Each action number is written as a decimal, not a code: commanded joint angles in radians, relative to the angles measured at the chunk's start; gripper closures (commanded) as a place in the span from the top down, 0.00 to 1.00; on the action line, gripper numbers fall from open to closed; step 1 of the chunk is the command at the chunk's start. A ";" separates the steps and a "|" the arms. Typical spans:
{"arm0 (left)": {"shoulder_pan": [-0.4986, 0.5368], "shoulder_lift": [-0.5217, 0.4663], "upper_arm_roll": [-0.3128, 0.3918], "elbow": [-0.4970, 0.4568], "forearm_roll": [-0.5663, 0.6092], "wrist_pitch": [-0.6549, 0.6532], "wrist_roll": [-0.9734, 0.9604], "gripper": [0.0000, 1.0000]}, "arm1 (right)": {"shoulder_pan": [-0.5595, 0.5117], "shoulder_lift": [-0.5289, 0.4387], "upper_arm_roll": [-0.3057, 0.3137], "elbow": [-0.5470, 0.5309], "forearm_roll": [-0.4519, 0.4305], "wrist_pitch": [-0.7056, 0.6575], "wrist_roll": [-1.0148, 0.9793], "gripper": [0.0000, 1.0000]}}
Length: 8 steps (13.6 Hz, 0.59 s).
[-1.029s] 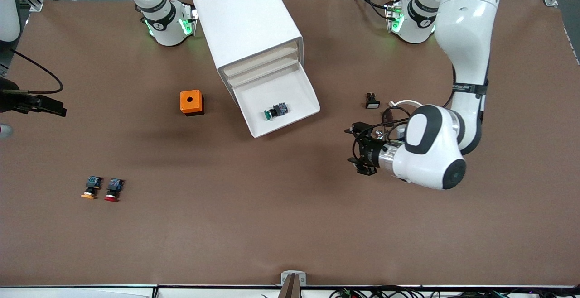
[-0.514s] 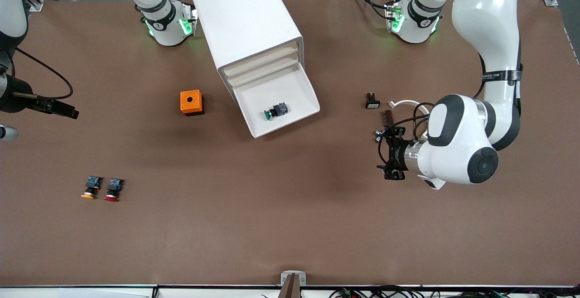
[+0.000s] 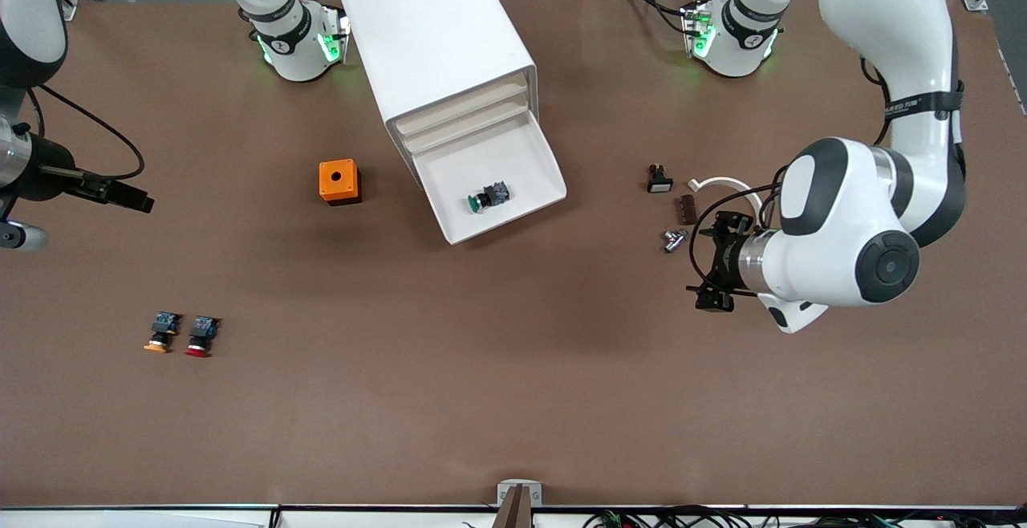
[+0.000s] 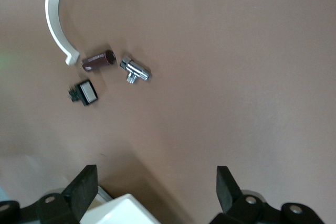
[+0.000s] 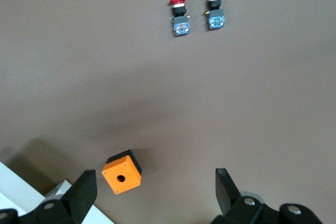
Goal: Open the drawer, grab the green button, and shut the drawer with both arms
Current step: 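Withdraw the left gripper from the open drawer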
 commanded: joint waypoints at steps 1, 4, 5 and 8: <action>0.005 -0.070 -0.005 -0.029 0.086 -0.032 0.113 0.99 | 0.091 -0.011 0.000 0.001 0.003 -0.019 0.161 1.00; 0.008 -0.113 -0.005 -0.029 0.129 -0.066 0.295 0.99 | 0.193 -0.005 0.000 0.001 0.004 0.004 0.325 1.00; 0.010 -0.127 -0.002 -0.030 0.129 -0.073 0.338 0.99 | 0.225 -0.002 0.000 -0.005 0.004 0.030 0.386 1.00; 0.025 -0.153 0.000 -0.032 0.161 -0.098 0.476 0.99 | 0.305 0.033 -0.002 -0.013 0.064 0.104 0.546 1.00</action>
